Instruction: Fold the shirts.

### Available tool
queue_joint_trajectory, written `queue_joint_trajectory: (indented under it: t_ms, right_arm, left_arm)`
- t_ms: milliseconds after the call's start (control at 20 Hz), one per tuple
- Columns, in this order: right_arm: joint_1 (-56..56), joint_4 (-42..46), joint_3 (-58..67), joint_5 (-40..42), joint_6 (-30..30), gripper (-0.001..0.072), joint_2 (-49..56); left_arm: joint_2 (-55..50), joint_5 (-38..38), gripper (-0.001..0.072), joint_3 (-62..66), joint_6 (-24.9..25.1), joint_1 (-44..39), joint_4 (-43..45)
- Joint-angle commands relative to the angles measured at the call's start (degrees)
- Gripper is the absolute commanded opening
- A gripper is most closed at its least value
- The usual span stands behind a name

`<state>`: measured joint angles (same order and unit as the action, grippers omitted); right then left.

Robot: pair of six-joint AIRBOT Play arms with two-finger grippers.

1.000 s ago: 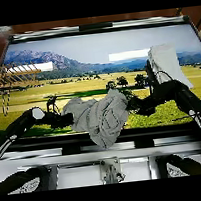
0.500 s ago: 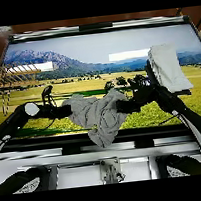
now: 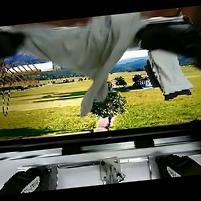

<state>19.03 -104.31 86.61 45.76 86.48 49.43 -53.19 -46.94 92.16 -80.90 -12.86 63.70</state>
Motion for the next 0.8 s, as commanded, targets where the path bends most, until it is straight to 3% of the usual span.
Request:
queue_joint_trajectory:
  t_ms: [0, 100, 400, 450, 600, 750]
  right_arm:
    - [0.1, -0.7, 8.2, -9.4, -1.5, 0.0097, -8.1]
    - [0.1, -2.6, 8.2, -4.8, -1.7, 0.0097, -10.1]
    - [0.1, -2.2, 8.1, 22.3, -2.9, 0.0098, -7.3]
    - [0.1, -1.5, 8.1, 26.4, -3.5, 0.0098, -5.7]
    - [0.1, -3.6, 8.1, 32.2, -4.5, 0.0098, 1.4]
    - [0.1, -7.9, 8.1, 25.4, -1.6, 0.0098, 8.3]
  left_arm:
    - [4.1, -0.2, 0.004, 14.8, 0.7, 0.3, 0.6]
    - [6.7, -1.4, 0.0039, 15.3, 0.7, 0.3, 0.7]
    - [5.8, -20.4, 0.004, 14.9, 0.7, 0.3, 4.9]
    - [4.9, -20.6, 0.004, 14.3, 0.8, 0.3, 6.1]
    - [0.5, -8.8, 0.0039, 14.1, 0.7, 0.3, 7.3]
    - [-5.7, 2.0, 0.0039, 14.2, 0.7, 0.3, 5.4]
